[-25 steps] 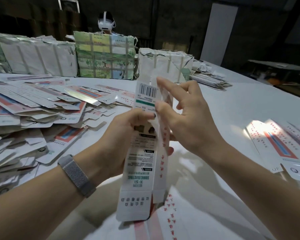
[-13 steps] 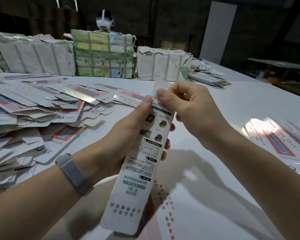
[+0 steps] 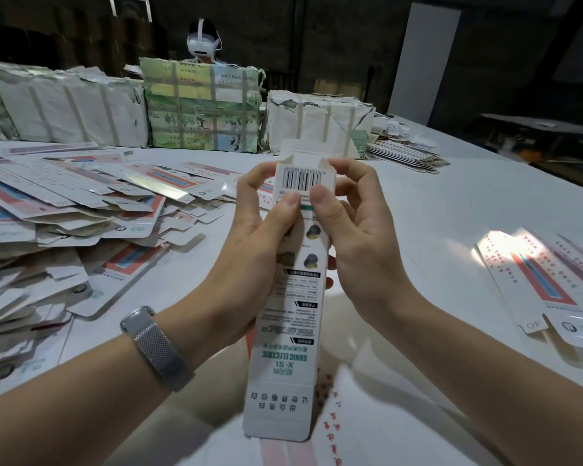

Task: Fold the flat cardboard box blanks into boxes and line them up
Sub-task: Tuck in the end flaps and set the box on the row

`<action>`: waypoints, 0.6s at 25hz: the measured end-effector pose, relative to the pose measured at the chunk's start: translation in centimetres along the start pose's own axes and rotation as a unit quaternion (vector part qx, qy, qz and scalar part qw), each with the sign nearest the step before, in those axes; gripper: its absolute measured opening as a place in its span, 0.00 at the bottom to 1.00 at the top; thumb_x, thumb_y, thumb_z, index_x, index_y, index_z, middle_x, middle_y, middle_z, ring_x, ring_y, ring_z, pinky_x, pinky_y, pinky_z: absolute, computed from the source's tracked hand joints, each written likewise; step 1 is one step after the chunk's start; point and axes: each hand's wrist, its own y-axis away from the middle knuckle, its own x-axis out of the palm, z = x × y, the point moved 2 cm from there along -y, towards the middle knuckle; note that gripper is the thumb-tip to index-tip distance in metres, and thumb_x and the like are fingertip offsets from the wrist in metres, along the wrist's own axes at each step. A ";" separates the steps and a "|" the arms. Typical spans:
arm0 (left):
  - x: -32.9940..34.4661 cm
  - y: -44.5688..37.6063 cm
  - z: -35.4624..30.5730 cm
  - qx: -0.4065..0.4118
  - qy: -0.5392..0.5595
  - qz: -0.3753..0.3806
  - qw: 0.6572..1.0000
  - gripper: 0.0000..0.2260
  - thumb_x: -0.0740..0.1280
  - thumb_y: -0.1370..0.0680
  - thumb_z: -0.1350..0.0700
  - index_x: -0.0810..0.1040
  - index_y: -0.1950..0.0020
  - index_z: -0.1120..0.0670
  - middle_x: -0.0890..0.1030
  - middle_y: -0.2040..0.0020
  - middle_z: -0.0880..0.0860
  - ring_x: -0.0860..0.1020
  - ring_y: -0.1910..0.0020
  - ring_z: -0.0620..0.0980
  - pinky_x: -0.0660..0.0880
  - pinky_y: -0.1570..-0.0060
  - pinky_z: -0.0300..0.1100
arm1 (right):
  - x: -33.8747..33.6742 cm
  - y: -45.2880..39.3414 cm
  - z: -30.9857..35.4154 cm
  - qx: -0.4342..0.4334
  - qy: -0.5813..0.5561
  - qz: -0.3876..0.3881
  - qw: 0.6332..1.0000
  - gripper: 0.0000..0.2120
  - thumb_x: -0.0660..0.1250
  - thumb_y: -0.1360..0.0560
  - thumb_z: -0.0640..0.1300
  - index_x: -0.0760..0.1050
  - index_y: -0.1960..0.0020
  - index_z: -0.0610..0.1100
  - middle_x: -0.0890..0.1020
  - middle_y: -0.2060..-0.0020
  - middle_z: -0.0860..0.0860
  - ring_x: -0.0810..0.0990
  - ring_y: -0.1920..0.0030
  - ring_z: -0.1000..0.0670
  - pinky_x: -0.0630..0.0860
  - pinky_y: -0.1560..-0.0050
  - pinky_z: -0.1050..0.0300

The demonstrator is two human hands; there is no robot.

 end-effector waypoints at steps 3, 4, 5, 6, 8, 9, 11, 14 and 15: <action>0.2 0.0 0.2 0.018 0.015 -0.001 1.000 0.09 0.59 0.20 0.48 0.67 0.40 0.40 0.86 0.53 0.51 0.85 0.60 0.53 0.81 0.66 0.50 | 0.1 0.1 -0.1 -0.004 0.008 -0.016 1.000 0.07 0.65 0.24 0.50 0.73 0.47 0.52 0.78 0.55 0.45 0.80 0.62 0.47 0.77 0.72 0.60; 0.1 -0.1 0.2 0.030 0.015 -0.008 0.999 0.08 0.59 0.20 0.50 0.67 0.41 0.42 0.86 0.54 0.51 0.85 0.60 0.53 0.81 0.66 0.49 | 0.1 0.1 -0.1 -0.010 0.007 -0.015 1.000 0.06 0.64 0.23 0.50 0.73 0.47 0.50 0.78 0.54 0.41 0.81 0.60 0.43 0.79 0.67 0.56; 0.1 -0.2 0.2 0.043 0.008 -0.016 0.999 0.07 0.59 0.20 0.51 0.67 0.42 0.44 0.85 0.55 0.51 0.84 0.61 0.52 0.81 0.66 0.48 | 0.2 0.2 -0.2 -0.017 0.010 -0.013 1.000 0.06 0.64 0.23 0.49 0.73 0.47 0.49 0.78 0.52 0.37 0.80 0.55 0.38 0.81 0.60 0.51; 0.1 -0.3 0.2 0.051 -0.004 -0.020 0.998 0.07 0.59 0.20 0.51 0.67 0.42 0.44 0.85 0.57 0.51 0.84 0.61 0.51 0.80 0.65 0.46 | 0.2 0.2 -0.3 -0.022 0.012 -0.009 1.000 0.06 0.64 0.23 0.48 0.73 0.47 0.48 0.78 0.50 0.35 0.79 0.50 0.34 0.82 0.53 0.46; 0.1 -0.3 0.3 0.057 -0.020 -0.017 0.998 0.06 0.58 0.20 0.51 0.66 0.43 0.45 0.85 0.57 0.50 0.84 0.60 0.50 0.80 0.64 0.44 | 0.3 0.3 -0.3 -0.017 0.003 -0.004 1.000 0.07 0.63 0.22 0.48 0.72 0.47 0.47 0.78 0.49 0.33 0.79 0.48 0.33 0.81 0.51 0.46; 0.1 -0.3 0.3 0.059 -0.024 -0.012 0.998 0.06 0.58 0.19 0.50 0.66 0.43 0.45 0.85 0.57 0.50 0.85 0.59 0.50 0.81 0.63 0.44 | 0.4 0.4 -0.3 -0.012 -0.008 0.000 1.000 0.07 0.63 0.22 0.47 0.72 0.46 0.46 0.77 0.49 0.33 0.80 0.51 0.36 0.81 0.53 0.50; 0.3 -0.3 0.4 0.061 -0.018 0.000 0.998 0.07 0.57 0.18 0.47 0.66 0.43 0.47 0.85 0.54 0.51 0.85 0.57 0.51 0.82 0.60 0.45 | 0.4 0.4 -0.1 -0.008 -0.031 0.006 0.999 0.07 0.62 0.22 0.45 0.71 0.45 0.45 0.77 0.51 0.35 0.81 0.57 0.45 0.81 0.58 0.56; 0.4 -0.5 0.4 0.058 -0.001 -0.008 0.998 0.08 0.55 0.19 0.45 0.65 0.45 0.48 0.85 0.56 0.51 0.84 0.59 0.49 0.82 0.60 0.45 | 0.3 0.2 -0.1 -0.016 -0.050 -0.007 0.999 0.08 0.63 0.23 0.42 0.70 0.44 0.47 0.76 0.53 0.44 0.80 0.56 0.47 0.81 0.56 0.55; 0.4 -0.5 0.4 0.062 -0.017 -0.014 0.998 0.07 0.55 0.19 0.45 0.65 0.45 0.47 0.85 0.58 0.50 0.84 0.60 0.48 0.81 0.62 0.43 | 0.2 0.1 -0.1 -0.018 -0.057 -0.011 0.998 0.10 0.64 0.23 0.42 0.69 0.43 0.50 0.77 0.52 0.46 0.80 0.54 0.45 0.82 0.54 0.53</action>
